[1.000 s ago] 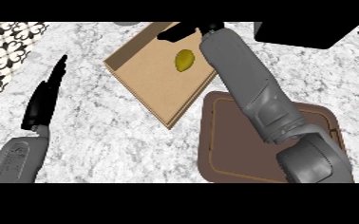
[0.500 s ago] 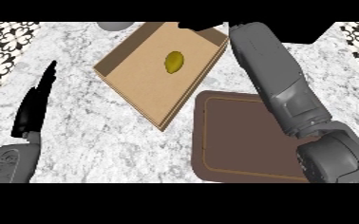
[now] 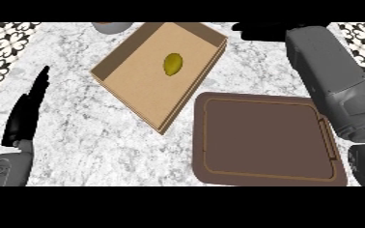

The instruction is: Pick the lemon from the tray and place it in the cardboard box

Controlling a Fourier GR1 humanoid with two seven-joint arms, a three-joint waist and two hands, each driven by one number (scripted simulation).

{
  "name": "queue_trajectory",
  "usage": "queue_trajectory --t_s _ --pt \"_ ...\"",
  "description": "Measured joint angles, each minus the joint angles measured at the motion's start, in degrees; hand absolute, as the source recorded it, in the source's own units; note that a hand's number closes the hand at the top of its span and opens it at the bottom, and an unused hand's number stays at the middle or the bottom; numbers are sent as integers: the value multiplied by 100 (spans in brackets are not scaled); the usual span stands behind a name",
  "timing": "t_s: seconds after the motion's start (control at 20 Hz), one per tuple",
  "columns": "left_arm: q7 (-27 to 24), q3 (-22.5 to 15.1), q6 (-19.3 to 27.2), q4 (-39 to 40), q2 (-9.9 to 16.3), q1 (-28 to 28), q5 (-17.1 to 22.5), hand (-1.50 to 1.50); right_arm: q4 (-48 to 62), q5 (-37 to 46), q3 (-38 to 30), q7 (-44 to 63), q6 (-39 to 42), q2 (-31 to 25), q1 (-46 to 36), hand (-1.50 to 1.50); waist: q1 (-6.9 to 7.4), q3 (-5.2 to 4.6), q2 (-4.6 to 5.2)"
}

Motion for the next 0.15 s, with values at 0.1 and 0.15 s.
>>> queue_trajectory --t_s 0.1,0.15 --pt "-24 31 -12 16 8 9 16 0 45 35 25 -70 254 -197 86 -150 -11 2 -2" --pt "-60 50 -29 54 19 20 26 0 63 78 64 -93 363 -265 119 -150 -22 1 -7"
